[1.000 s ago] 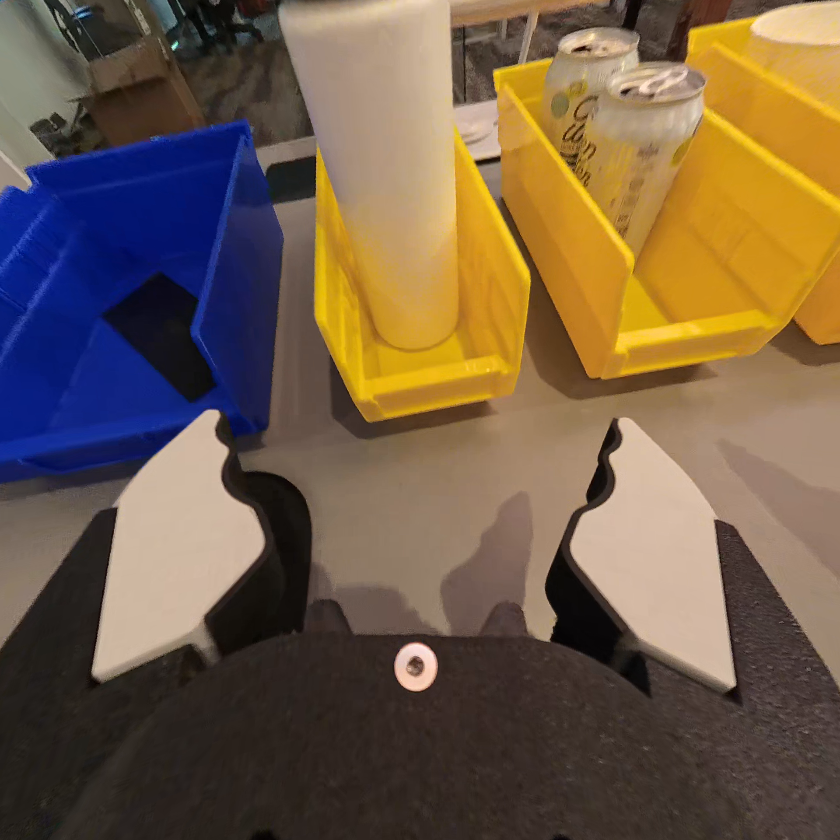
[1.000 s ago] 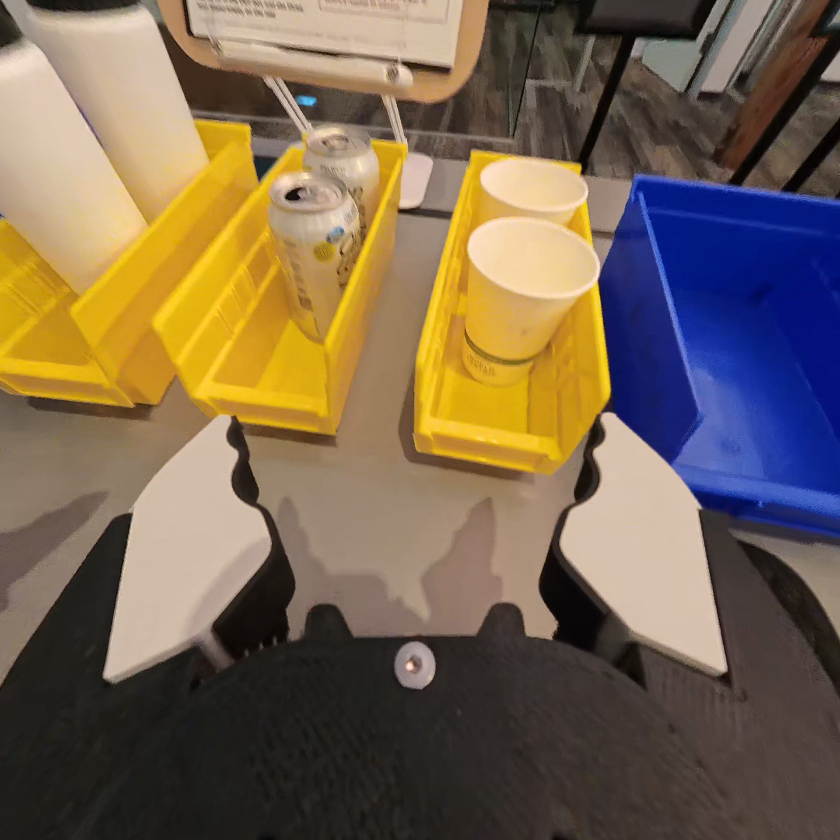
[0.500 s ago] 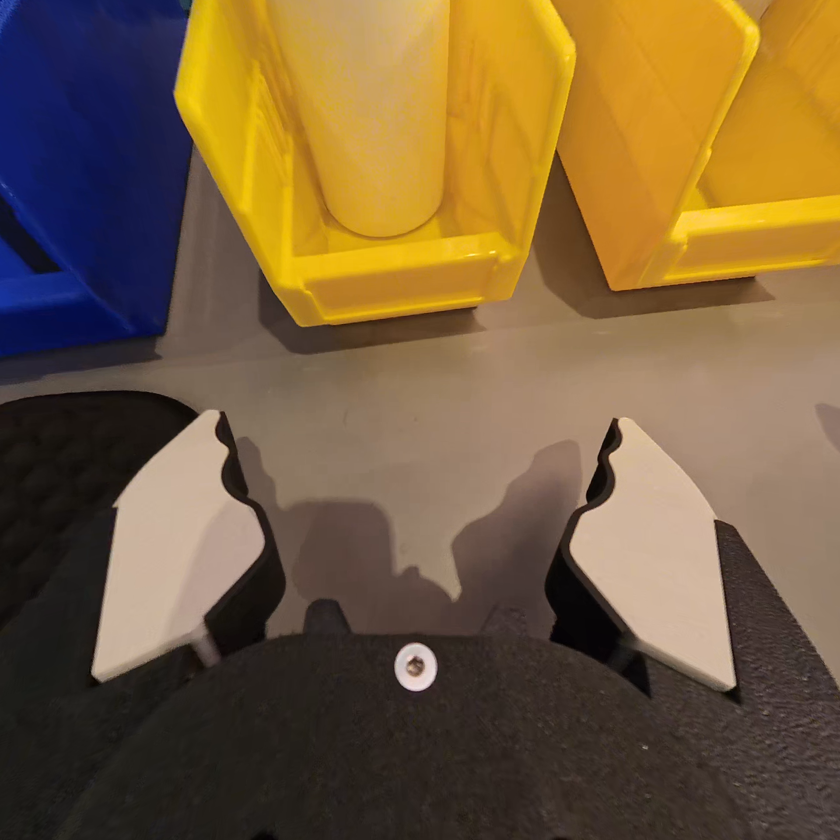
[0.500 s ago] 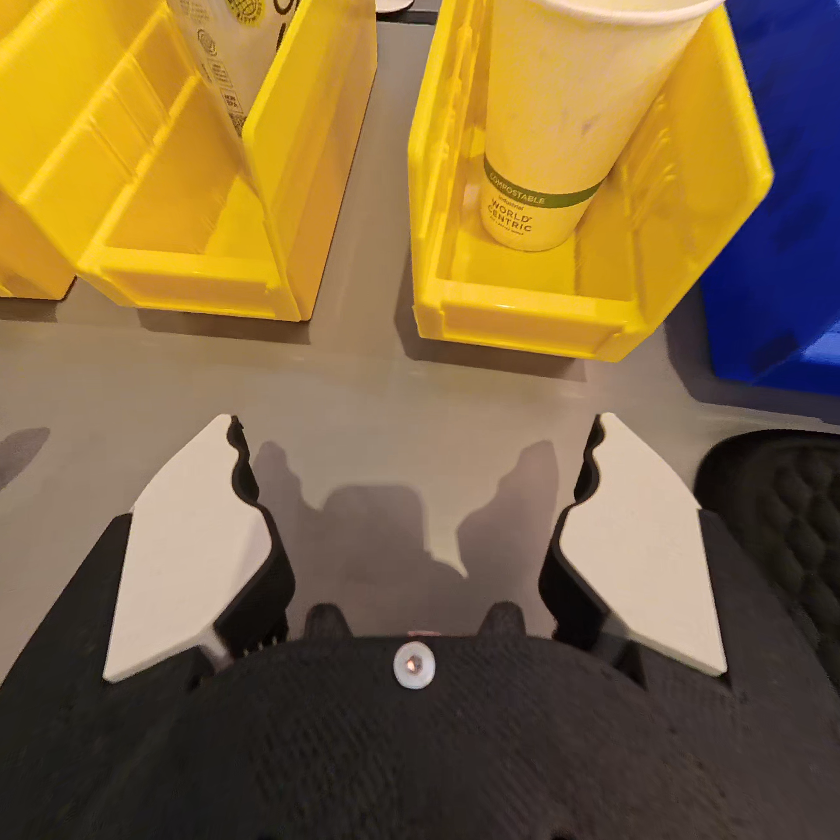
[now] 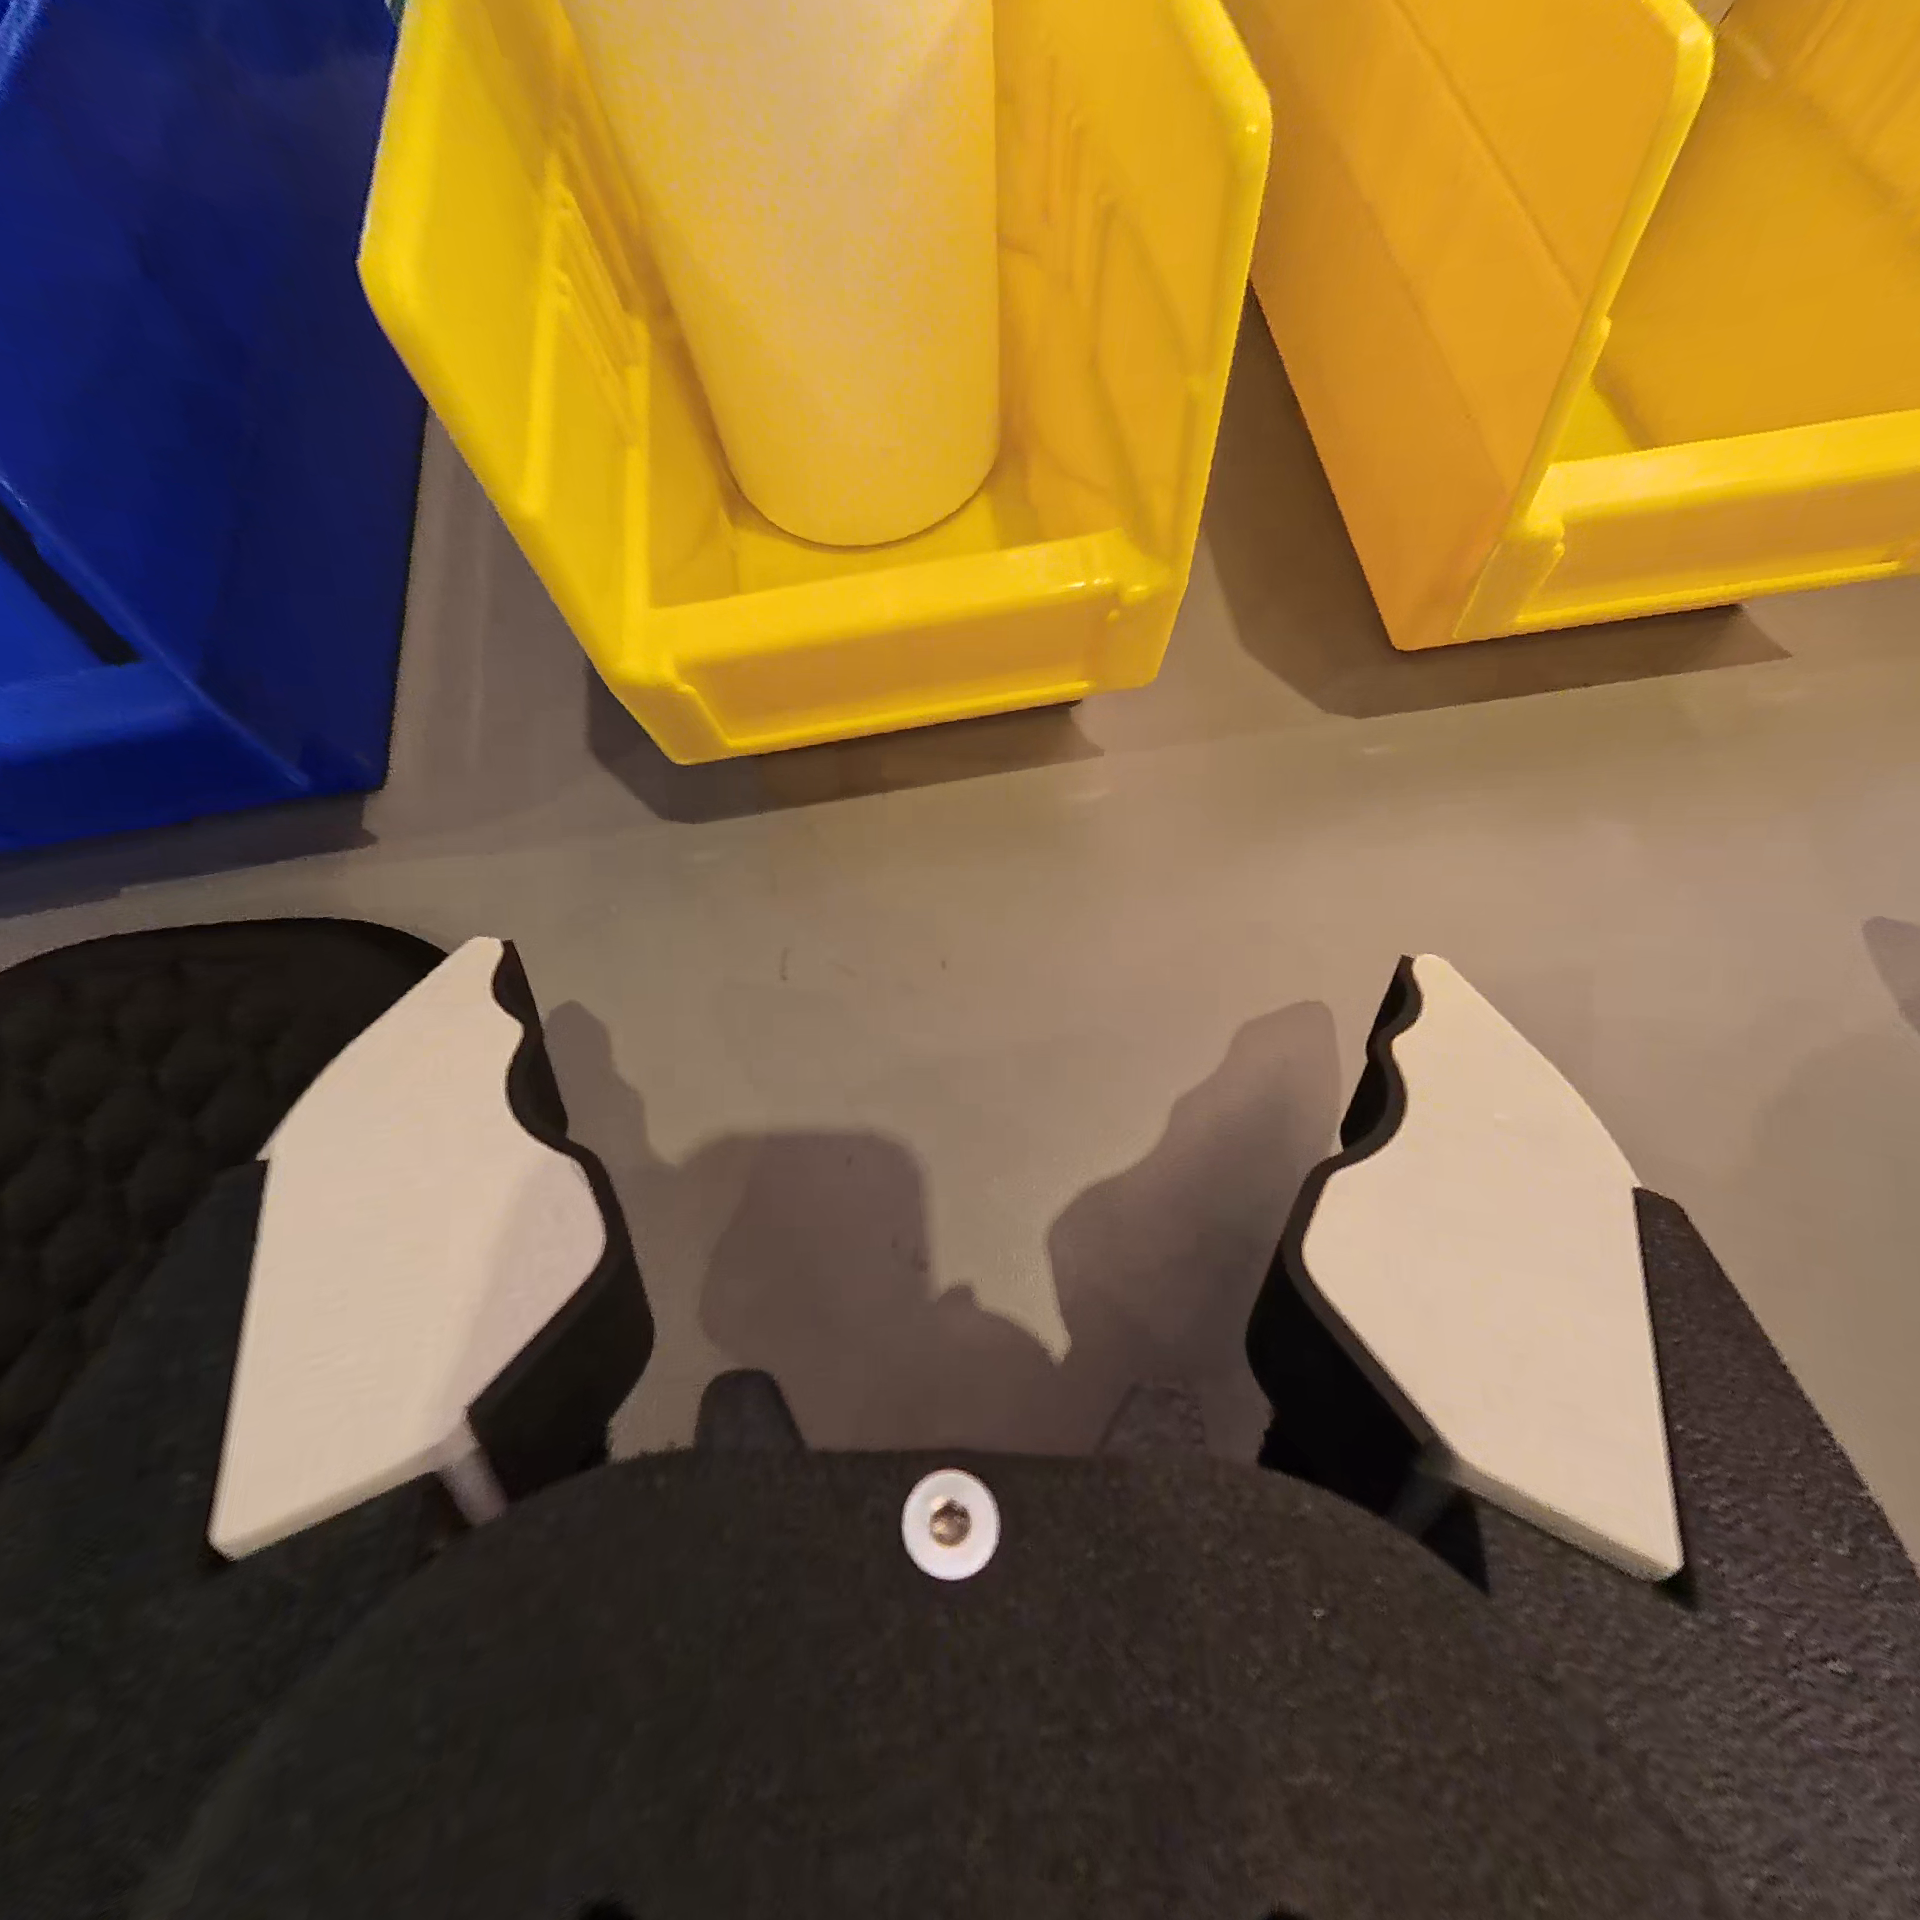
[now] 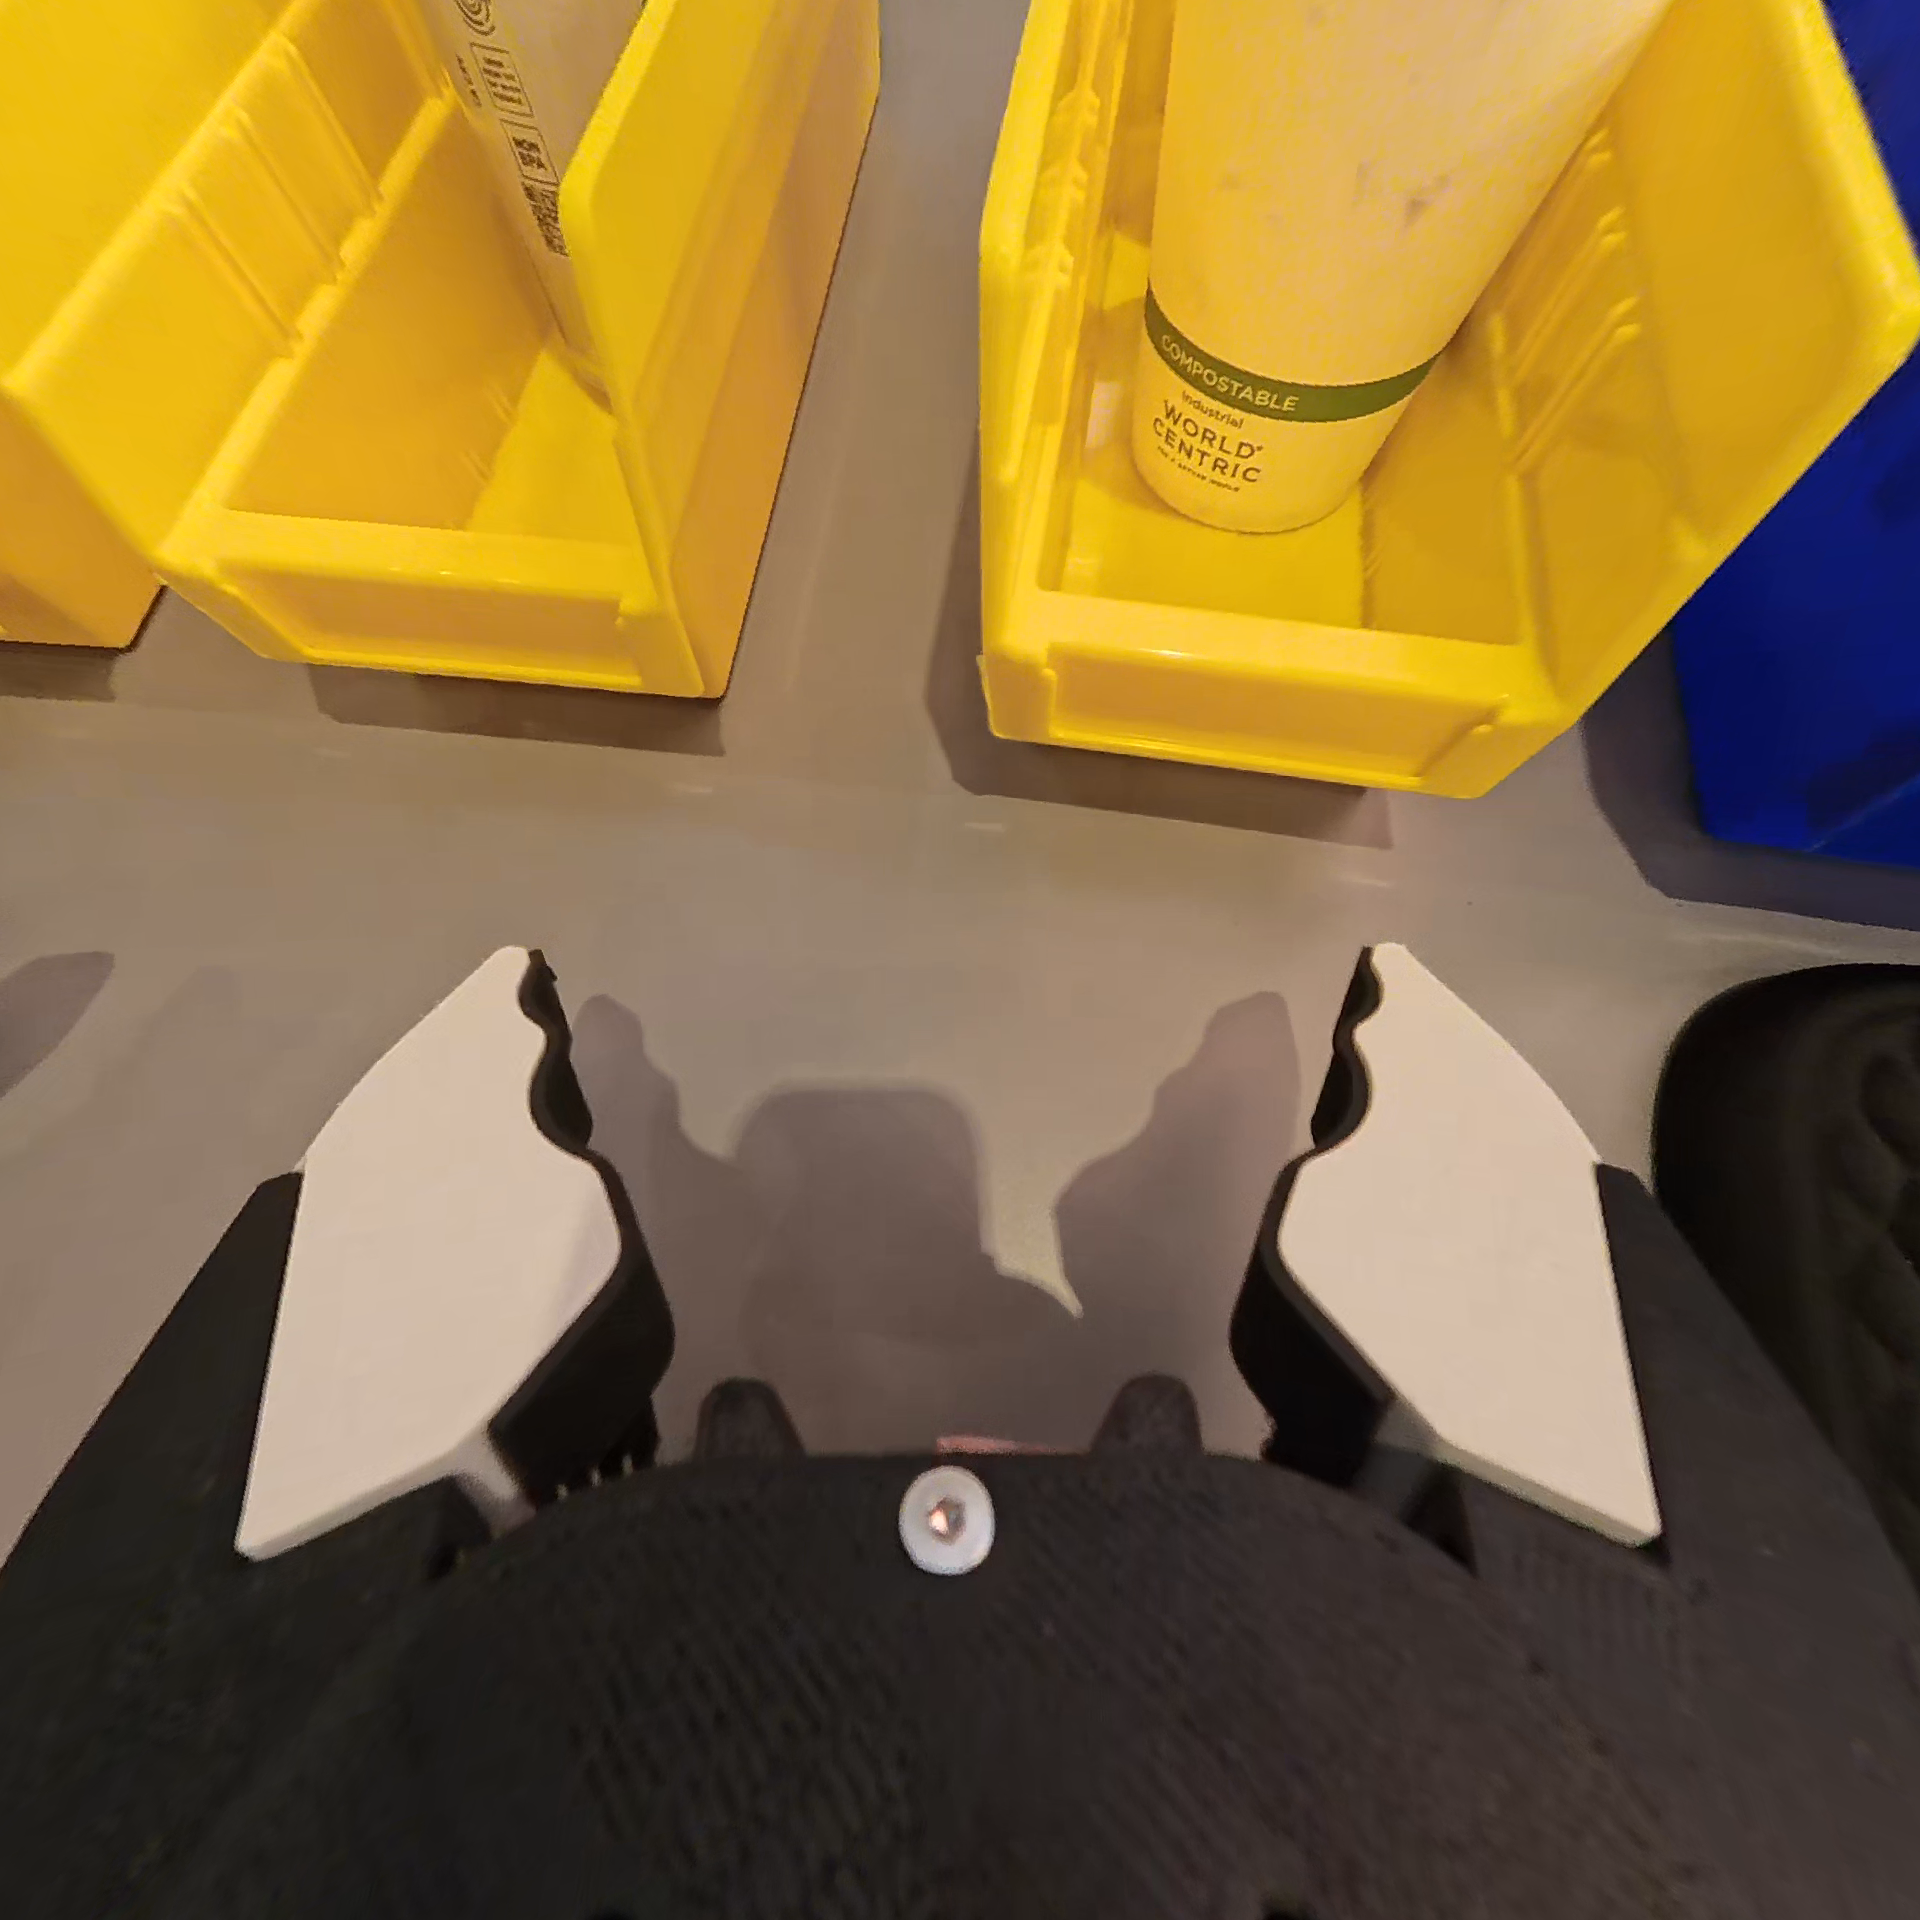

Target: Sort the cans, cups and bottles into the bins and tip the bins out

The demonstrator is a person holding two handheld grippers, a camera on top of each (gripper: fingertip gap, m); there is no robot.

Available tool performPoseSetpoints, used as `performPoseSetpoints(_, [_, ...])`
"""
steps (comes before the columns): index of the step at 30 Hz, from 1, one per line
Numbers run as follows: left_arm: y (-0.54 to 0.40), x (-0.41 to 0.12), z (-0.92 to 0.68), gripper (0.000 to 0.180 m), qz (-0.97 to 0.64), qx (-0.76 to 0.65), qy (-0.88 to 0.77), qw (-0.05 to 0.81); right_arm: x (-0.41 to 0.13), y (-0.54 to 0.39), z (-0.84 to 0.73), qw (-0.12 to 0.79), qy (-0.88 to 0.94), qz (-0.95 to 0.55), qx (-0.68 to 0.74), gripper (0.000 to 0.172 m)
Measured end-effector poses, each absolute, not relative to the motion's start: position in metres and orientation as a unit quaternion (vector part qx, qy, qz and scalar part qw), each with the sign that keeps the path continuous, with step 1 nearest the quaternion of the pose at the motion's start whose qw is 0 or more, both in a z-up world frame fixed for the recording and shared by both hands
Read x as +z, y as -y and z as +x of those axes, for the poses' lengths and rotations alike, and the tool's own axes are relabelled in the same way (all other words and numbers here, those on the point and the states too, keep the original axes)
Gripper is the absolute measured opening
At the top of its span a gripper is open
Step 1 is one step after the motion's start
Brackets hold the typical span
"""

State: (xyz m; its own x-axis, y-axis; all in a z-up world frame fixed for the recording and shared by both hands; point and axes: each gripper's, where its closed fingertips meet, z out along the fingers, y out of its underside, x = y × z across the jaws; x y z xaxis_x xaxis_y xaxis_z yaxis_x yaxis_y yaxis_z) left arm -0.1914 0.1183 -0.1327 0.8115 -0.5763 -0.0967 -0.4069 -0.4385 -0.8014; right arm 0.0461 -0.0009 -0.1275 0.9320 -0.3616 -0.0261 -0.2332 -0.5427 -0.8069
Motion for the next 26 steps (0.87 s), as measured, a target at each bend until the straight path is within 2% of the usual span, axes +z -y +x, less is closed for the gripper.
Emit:
performPoseSetpoints(16, [-0.121, -0.148, -0.192, 0.145, -0.856, -0.072, -0.310, 0.409, -0.151, -0.002, 0.041, 0.415, -0.170, -0.892, -0.064, 0.137])
performPoseSetpoints(26, [-0.124, -0.161, -0.184, 0.145, -0.875, -0.079, -0.305, 0.367, -0.166, -0.006, 0.046, 0.364, -0.191, -0.909, -0.071, 0.137])
